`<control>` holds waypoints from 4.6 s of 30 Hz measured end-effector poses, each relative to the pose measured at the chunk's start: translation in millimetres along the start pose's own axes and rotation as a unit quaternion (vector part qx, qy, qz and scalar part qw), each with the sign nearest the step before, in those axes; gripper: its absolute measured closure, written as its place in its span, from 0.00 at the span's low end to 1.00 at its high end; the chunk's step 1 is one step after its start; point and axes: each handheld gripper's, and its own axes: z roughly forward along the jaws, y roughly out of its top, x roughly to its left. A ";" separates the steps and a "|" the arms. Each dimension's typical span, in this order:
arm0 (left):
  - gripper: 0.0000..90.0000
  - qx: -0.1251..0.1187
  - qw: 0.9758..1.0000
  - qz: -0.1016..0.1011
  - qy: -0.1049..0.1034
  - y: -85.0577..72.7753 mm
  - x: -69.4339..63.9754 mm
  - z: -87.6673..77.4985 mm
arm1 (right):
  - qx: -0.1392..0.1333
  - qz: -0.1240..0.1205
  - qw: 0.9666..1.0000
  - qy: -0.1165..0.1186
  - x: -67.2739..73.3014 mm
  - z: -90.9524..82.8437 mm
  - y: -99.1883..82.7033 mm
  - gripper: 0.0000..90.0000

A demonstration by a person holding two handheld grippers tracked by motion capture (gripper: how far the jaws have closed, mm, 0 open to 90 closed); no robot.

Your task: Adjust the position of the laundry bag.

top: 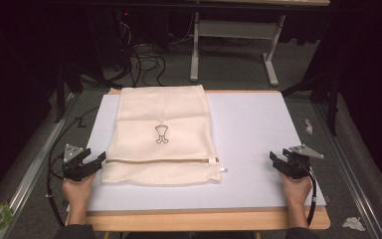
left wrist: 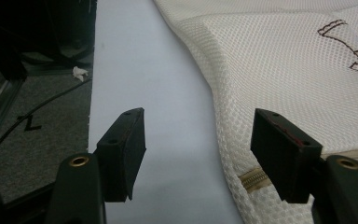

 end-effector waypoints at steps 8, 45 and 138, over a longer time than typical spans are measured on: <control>0.39 0.004 1.000 0.001 -0.007 0.3 0.3 0.8 | -0.006 0.016 1.000 0.001 -2.9 -1.2 -0.6 0.47; 0.31 0.029 0.998 -0.011 -0.050 9.7 -6.6 6.5 | -0.039 0.007 0.998 0.044 6.9 -8.8 5.6 0.58; 0.60 0.175 0.984 -0.023 -0.030 44.3 -31.5 58.2 | 0.183 -0.078 0.958 0.206 175.1 88.1 72.6 0.74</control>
